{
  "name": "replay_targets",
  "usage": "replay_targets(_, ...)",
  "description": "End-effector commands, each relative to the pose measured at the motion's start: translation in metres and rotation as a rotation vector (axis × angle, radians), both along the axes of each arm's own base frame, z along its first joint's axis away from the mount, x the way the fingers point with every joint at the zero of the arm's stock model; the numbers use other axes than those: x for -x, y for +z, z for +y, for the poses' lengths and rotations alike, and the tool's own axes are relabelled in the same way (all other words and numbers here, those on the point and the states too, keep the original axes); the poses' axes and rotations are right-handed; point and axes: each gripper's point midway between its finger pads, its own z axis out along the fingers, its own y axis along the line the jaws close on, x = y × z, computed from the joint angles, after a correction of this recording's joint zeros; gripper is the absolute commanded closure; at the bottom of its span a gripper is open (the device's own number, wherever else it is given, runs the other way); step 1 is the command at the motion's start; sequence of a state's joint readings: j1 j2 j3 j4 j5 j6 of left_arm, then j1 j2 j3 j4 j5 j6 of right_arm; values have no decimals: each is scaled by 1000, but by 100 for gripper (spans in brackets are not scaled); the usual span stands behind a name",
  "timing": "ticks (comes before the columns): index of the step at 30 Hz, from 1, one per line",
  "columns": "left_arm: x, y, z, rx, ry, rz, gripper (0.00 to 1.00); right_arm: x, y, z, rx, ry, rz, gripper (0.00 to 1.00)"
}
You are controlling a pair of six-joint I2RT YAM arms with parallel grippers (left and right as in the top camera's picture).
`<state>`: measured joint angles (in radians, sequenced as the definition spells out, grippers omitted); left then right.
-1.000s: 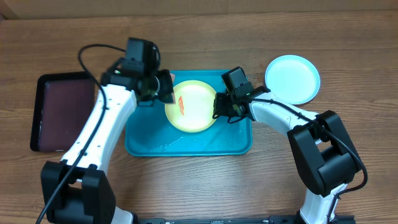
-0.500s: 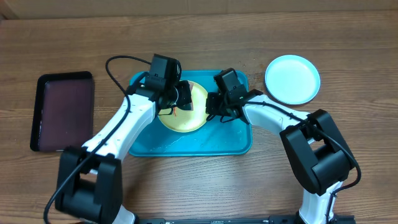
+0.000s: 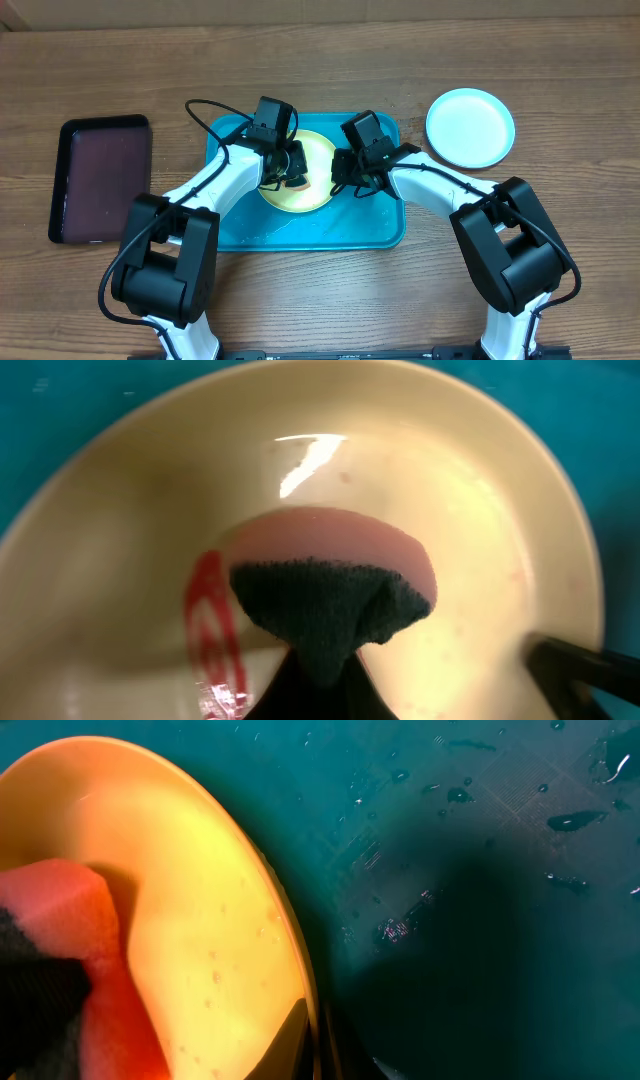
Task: Clean dirty plates on tray and stack at the side
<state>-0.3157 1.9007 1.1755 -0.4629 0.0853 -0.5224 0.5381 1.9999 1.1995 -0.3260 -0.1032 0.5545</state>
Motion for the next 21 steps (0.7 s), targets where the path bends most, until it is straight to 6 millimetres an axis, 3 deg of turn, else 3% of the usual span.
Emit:
replay_targets(1,1,-7,31,-166,69,-1,96,3,-16,-18,79,-39,19,96)
replay_targets(6,7,-7,63,-308,117,21,96,3,-16,-18,80,-39,19,96)
replay_targets(10,4,4,67,-322,111,33,96,3,-17,-18,81,-39,20,95)
replay_targets(16,-13,29,52,-262,92,8,96,3,-17,-18,80,-39,20,96)
replay_targets(21,-23,31,21,-107,43,-17,96,3,-16,-18,80,-39,18,95)
